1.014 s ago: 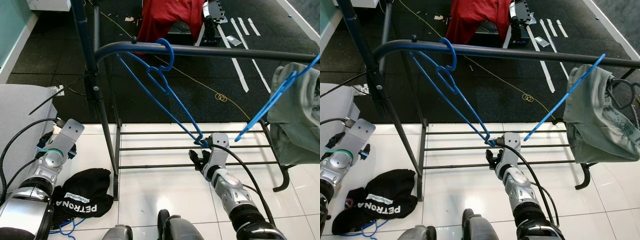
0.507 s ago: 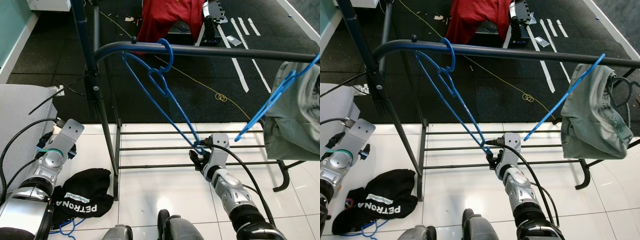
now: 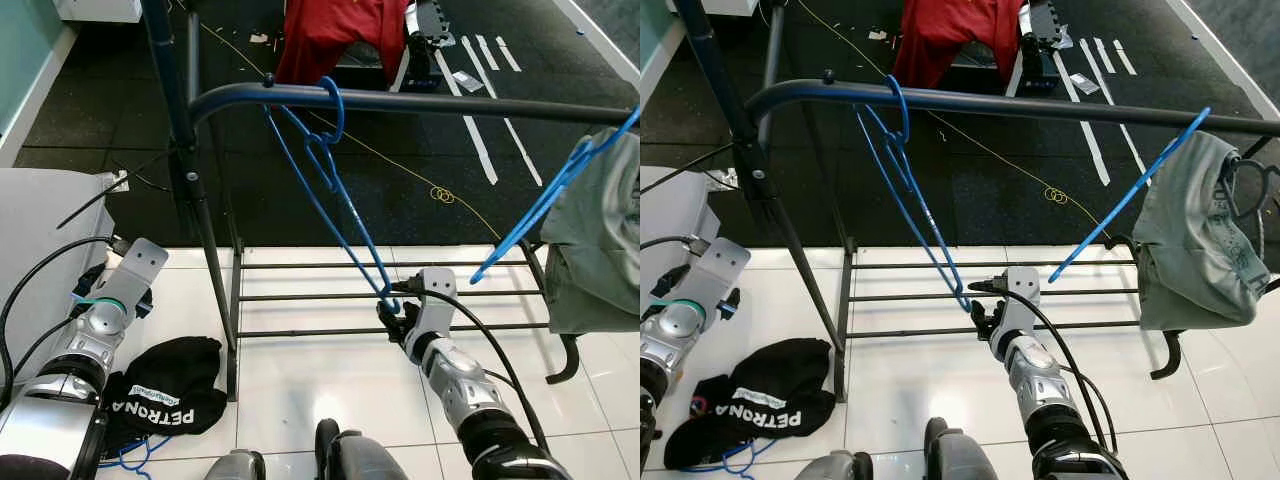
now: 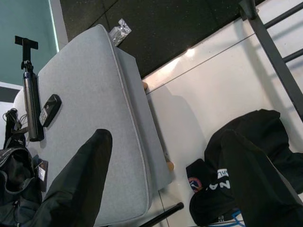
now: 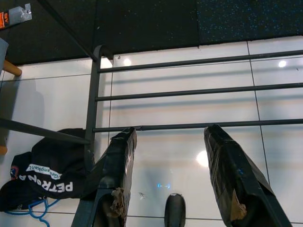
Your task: Hang hanger
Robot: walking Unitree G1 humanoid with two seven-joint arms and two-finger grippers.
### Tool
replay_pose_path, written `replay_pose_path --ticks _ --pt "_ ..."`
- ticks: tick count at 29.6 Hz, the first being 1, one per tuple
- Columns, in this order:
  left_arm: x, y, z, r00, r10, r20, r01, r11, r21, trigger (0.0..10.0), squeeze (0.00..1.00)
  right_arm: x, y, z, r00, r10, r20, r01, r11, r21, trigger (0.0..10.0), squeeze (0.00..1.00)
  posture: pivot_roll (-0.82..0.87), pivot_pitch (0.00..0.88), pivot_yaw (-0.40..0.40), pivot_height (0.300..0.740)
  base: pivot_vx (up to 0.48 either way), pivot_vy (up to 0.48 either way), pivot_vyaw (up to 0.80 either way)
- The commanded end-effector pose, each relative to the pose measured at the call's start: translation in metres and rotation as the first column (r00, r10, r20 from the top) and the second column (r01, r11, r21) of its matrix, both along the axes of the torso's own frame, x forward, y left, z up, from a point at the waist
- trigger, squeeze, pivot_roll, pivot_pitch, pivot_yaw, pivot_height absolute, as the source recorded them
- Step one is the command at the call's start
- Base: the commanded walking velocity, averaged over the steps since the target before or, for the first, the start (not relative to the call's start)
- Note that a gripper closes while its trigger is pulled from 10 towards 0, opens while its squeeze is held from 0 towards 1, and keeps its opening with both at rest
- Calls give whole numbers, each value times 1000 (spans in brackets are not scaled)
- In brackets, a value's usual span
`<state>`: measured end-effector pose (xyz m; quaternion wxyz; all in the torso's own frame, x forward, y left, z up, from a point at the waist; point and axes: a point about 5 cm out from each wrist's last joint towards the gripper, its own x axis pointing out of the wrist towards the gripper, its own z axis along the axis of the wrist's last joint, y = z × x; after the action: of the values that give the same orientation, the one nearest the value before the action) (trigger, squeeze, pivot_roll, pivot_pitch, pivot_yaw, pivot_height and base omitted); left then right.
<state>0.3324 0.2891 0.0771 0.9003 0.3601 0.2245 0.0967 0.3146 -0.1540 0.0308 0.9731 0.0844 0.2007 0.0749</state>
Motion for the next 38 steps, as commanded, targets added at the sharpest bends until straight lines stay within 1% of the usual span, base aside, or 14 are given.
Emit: replay_pose_path --ticks 1,19,26,32,38 --pt "-6 4 -7 999 17 -38 -17 1000 11 10000 0 -6 -1 -8 999 3 -35 -3 1000 0 10000 0 12 160 -34 740 0 0 0" --pt "-5 3 -7 999 16 -38 -16 1000 10 10000 0 -4 -4 -6 1000 -10 -27 9 1000 -10 10000 0 -15 164 -28 740 0 0 0" --pt "-5 5 -5 999 18 -37 -17 1000 11 10000 0 -3 -1 -5 1000 -12 -25 12 1000 0 10000 0 1 171 -18 740 0 0 0" --pt "-5 5 -5 999 18 -37 -18 1000 11 10000 0 -3 -3 -5 1000 -23 -19 24 1000 4 10000 0 11 175 -23 740 0 0 0" --pt "-6 7 -5 999 20 -38 -20 1000 12 10000 0 -3 1 -4 1000 -21 -15 21 1000 10 10000 0 4 178 -5 740 0 0 0"
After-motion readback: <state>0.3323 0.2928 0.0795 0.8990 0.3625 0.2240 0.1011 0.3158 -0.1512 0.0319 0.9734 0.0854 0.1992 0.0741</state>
